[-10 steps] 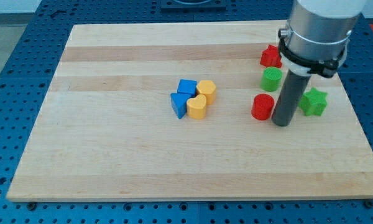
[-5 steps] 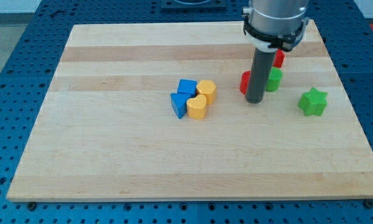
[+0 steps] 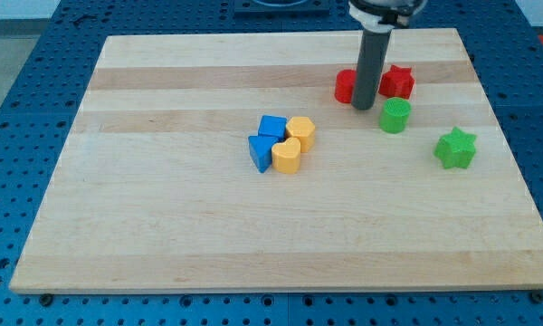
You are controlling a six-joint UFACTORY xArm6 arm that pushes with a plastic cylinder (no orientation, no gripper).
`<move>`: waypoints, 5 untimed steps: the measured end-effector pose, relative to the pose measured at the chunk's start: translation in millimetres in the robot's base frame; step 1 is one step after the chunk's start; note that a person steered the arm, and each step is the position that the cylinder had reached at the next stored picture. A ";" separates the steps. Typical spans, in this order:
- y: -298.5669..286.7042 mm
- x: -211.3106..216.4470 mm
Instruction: Move the red circle a bit up and down
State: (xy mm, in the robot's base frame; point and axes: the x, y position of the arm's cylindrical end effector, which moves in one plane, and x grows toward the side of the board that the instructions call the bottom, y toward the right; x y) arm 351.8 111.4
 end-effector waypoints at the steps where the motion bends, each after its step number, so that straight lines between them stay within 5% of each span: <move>1: -14.0 -25.4; 5: -12.0 -87.9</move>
